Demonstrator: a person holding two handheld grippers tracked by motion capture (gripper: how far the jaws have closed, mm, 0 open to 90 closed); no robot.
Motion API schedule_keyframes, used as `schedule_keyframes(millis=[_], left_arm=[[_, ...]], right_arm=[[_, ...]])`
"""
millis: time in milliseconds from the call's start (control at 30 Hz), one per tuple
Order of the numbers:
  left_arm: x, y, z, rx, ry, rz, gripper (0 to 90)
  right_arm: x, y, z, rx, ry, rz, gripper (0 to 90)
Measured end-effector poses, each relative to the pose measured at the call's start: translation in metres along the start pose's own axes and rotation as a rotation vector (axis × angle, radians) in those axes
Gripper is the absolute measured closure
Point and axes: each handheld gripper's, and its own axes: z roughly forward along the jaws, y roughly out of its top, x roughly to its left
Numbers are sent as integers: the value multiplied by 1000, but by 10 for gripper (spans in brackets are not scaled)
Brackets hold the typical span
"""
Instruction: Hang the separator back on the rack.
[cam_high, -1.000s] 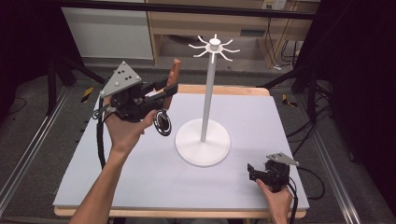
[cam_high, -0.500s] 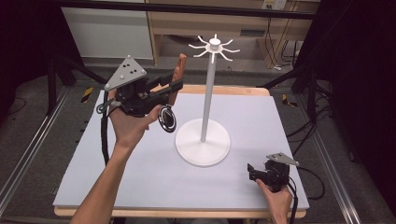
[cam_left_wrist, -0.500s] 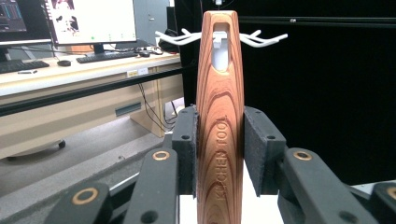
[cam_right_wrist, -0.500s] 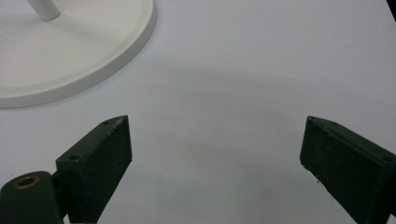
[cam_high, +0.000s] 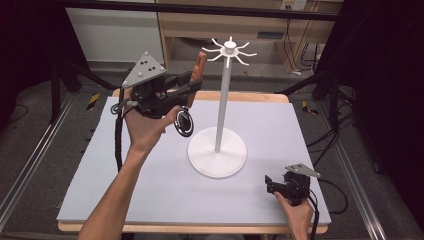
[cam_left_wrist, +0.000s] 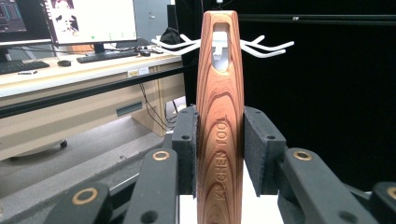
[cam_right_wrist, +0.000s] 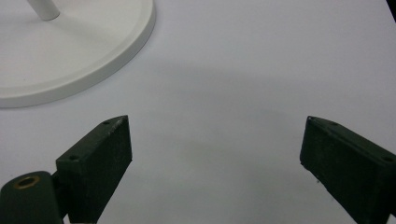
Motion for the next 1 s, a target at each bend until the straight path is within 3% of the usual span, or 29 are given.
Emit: schedule_keyframes(millis=[1000], left_arm=[[1,1,17,20,-2,-2,670]], right_arm=[[0,0,0,2,8,-2,95]])
